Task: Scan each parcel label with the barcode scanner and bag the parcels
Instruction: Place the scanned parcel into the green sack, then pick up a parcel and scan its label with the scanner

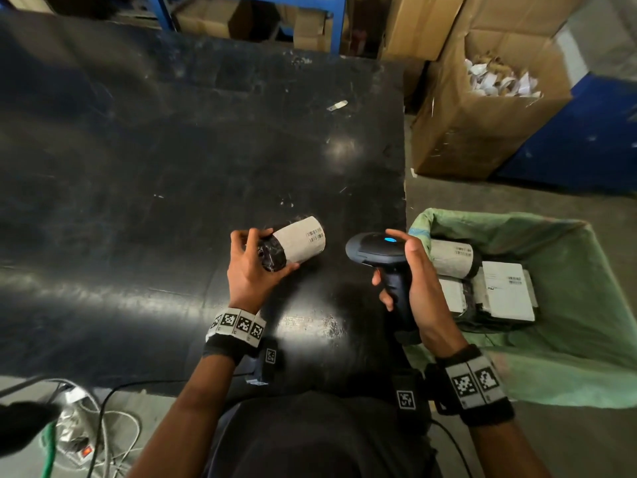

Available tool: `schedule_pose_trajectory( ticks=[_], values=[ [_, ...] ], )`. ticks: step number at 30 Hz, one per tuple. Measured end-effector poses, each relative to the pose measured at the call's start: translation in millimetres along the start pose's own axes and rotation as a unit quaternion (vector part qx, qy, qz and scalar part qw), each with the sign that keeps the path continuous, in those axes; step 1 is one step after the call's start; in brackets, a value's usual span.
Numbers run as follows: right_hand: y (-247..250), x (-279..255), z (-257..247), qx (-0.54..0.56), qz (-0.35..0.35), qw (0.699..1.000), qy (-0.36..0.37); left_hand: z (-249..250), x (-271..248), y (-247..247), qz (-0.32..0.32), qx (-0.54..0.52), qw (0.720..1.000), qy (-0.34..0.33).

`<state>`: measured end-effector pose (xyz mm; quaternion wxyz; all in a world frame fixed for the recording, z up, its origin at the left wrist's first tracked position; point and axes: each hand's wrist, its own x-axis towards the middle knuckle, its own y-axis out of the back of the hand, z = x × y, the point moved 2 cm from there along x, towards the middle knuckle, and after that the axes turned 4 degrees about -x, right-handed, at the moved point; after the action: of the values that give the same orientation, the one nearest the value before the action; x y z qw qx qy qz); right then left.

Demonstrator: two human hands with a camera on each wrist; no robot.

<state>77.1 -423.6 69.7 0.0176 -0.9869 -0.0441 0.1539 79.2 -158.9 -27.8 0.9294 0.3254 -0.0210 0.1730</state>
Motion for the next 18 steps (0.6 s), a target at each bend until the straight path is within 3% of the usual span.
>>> schedule_pose_trajectory(
  ticks=[7, 10, 14, 18],
  values=[
    [3, -3, 5, 0.009, -0.003, 1.0, 0.0, 2, -9, 5, 0.005, 0.003, 1.0, 0.005],
    [4, 5, 18, -0.041, -0.009, 0.999, -0.021, 1, -10, 7, 0.006, 0.008, 1.0, 0.005],
    [3, 29, 60, -0.126, -0.008, 0.982, -0.139, -3, -15, 11, 0.007, 0.004, 1.0, 0.005],
    [-2, 48, 98, -0.083, 0.017, 0.966, -0.244, -6, -19, 17, 0.005, 0.008, 1.0, 0.005]
  ],
)
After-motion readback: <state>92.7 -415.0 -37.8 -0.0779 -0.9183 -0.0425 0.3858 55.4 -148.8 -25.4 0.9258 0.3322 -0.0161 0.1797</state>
